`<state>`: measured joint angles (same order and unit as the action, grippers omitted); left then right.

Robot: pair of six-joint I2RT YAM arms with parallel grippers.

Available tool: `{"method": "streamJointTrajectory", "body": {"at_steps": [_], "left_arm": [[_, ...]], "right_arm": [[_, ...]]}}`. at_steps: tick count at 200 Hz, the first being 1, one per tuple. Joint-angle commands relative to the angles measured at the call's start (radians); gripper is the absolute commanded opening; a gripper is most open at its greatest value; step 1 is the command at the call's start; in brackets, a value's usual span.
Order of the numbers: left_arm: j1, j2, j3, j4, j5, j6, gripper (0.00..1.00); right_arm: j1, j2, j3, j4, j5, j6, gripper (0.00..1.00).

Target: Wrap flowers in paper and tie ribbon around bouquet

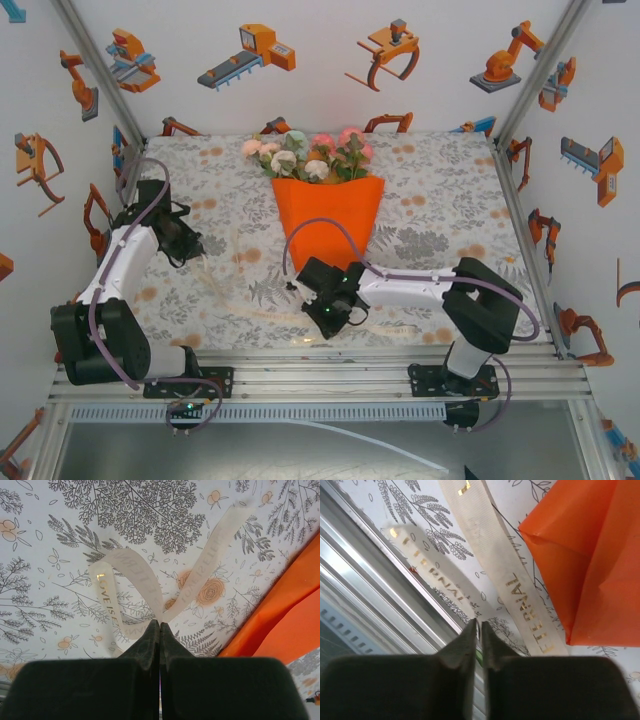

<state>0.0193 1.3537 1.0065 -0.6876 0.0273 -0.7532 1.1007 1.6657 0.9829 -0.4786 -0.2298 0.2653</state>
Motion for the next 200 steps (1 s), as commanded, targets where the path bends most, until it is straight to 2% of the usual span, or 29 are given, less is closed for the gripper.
{"method": "streamJointTrajectory", "body": {"at_steps": [1, 25, 45, 61, 91, 115, 142, 163, 176, 181, 191, 200], "left_arm": [[-0.003, 0.008, 0.026, -0.002, 0.007, 0.011, 0.00], [-0.002, 0.008, 0.027, -0.010, -0.004, 0.011, 0.00], [0.002, 0.006, 0.028, -0.025, -0.023, 0.008, 0.00], [0.005, 0.002, 0.024, -0.037, -0.034, 0.004, 0.00], [0.010, -0.017, -0.003, -0.032, -0.041, -0.016, 0.00], [0.009, -0.025, -0.032, -0.021, -0.028, -0.028, 0.01], [-0.028, -0.023, -0.092, 0.004, -0.032, -0.023, 0.03], [-0.024, 0.003, -0.119, 0.017, -0.043, -0.032, 0.05], [-0.022, 0.025, -0.106, 0.026, -0.055, -0.034, 0.08], [-0.020, 0.036, -0.097, 0.026, -0.068, -0.033, 0.10], [-0.010, 0.058, -0.069, 0.023, -0.098, -0.028, 0.13], [0.007, 0.083, -0.035, 0.011, -0.131, -0.023, 0.14]], "right_arm": [[0.005, -0.097, -0.008, -0.027, 0.046, -0.008, 0.00], [-0.006, -0.245, -0.020, -0.026, 0.121, 0.010, 0.00], [-0.102, -0.421, -0.032, -0.025, 0.206, 0.091, 0.00], [-0.265, -0.585, -0.050, -0.041, 0.300, 0.193, 0.00], [-0.681, -0.801, -0.098, -0.129, 0.454, 0.326, 0.00], [-0.945, -0.833, -0.145, -0.143, 0.454, 0.343, 0.00], [-1.157, -0.826, -0.289, -0.011, 0.360, 0.406, 0.00], [-1.288, -0.726, -0.362, 0.085, 0.276, 0.444, 0.00], [-1.320, -0.656, -0.372, 0.129, 0.213, 0.441, 0.00], [-1.323, -0.636, -0.366, 0.133, 0.194, 0.437, 0.08], [-1.324, -0.622, -0.347, 0.134, 0.154, 0.429, 0.32], [-1.323, -0.636, -0.330, 0.134, 0.121, 0.427, 0.45]]}}
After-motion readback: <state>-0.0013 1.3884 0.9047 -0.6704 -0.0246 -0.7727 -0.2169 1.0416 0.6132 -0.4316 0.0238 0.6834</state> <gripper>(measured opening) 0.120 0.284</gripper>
